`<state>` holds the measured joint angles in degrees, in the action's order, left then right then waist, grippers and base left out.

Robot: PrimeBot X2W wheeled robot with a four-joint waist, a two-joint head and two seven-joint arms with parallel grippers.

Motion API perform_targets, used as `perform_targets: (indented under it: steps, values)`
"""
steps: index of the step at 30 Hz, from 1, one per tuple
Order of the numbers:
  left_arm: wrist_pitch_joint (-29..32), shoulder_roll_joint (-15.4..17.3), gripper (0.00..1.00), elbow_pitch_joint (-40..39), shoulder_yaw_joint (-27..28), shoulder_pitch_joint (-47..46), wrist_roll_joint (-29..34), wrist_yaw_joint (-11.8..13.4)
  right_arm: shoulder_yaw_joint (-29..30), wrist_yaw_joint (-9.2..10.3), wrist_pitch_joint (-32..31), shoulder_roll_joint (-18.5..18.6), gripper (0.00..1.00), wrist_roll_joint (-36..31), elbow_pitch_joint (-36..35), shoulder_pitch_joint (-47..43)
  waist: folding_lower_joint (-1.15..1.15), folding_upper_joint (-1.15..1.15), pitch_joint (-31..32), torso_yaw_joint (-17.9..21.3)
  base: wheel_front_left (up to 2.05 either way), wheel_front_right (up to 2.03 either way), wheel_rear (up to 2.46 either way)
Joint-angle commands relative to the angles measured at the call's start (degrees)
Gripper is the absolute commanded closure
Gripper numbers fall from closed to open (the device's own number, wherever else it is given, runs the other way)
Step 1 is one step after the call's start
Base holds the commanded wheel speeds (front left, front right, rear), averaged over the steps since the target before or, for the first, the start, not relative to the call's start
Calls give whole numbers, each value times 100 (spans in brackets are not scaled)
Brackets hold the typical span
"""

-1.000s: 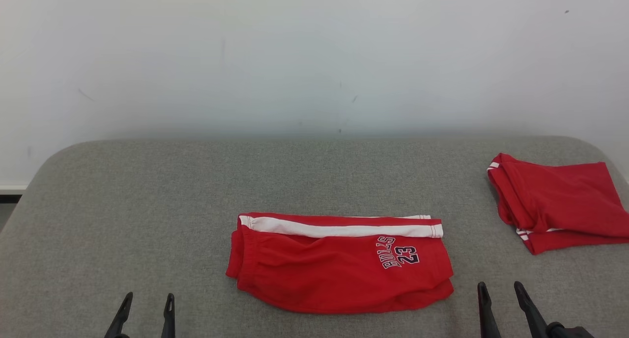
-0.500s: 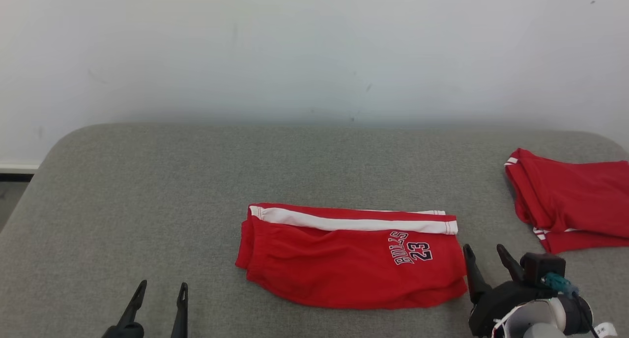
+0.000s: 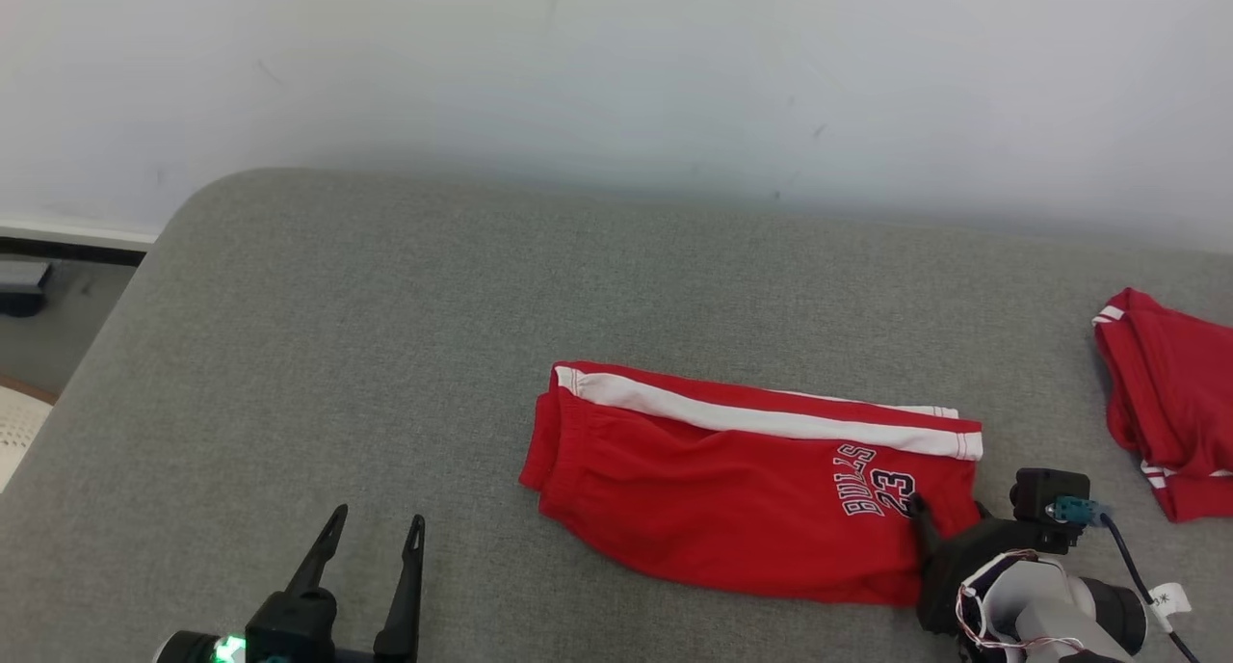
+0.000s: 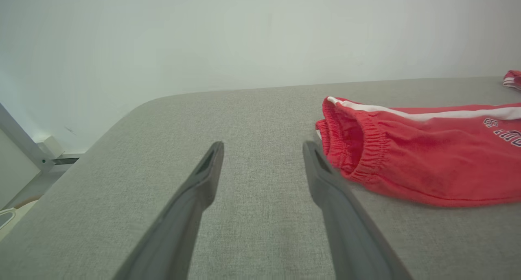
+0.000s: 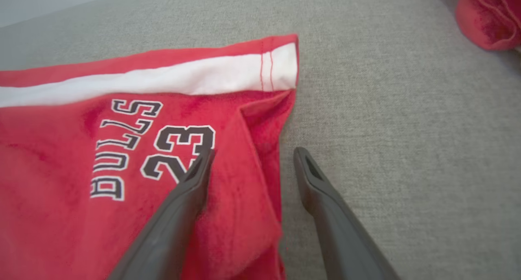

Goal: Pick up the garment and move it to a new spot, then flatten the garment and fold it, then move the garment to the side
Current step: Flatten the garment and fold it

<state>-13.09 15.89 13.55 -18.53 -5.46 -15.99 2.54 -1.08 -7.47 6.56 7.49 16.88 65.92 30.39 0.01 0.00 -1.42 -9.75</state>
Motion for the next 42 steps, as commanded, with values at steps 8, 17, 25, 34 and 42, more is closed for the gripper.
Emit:
perform_targets:
  steps: [8,17,25,34,42]
  values:
    - [-118,-88,0,239,-76,-213,53,-32,-250,-11,-83,-228,100,341,476,235,-1,0,-116,-125,0,0,0]
    - [-175,-58,0,373,-39,-112,-6,-24,-458,-1,353,563,100,633,438,256,-1,0,50,100,0,0,0]
    - [-194,-23,0,376,33,-15,-56,-4,-672,-1,464,878,100,944,161,239,-1,0,112,307,0,0,0]
    - [-206,-14,0,403,39,83,-93,-26,-1382,-2,147,546,100,1862,-949,-13,-1,0,273,334,0,0,0]
    - [-214,-76,0,406,18,36,-102,-31,-2117,-2,-293,117,100,2576,-1836,15,-1,0,284,254,0,0,0]
